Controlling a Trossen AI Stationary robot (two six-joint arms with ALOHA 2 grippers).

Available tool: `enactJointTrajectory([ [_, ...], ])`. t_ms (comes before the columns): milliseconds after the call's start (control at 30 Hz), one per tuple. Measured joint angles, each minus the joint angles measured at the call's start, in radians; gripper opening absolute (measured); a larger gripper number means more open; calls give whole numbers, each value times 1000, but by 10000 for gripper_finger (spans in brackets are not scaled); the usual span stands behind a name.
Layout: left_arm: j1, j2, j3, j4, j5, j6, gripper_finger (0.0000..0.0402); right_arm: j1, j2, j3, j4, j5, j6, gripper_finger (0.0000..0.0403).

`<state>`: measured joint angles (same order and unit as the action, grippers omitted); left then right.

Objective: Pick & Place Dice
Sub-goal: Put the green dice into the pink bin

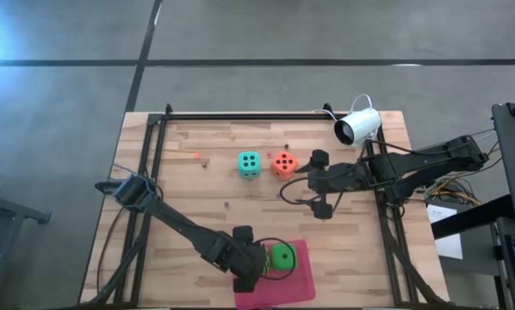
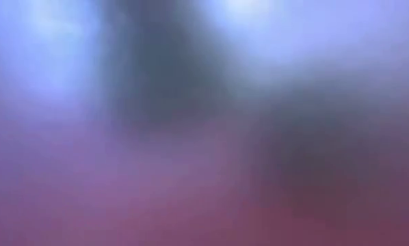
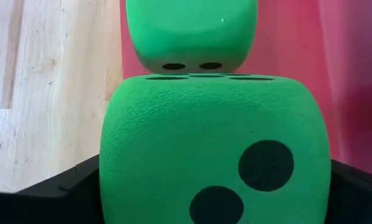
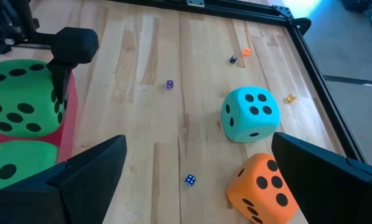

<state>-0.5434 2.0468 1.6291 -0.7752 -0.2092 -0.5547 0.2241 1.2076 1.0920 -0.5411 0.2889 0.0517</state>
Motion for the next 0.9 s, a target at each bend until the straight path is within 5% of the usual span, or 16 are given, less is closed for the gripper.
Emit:
enactJointTrajectory([
  [900, 4, 0, 0, 5, 0, 0, 390, 0, 0, 0, 8, 0, 0, 400],
])
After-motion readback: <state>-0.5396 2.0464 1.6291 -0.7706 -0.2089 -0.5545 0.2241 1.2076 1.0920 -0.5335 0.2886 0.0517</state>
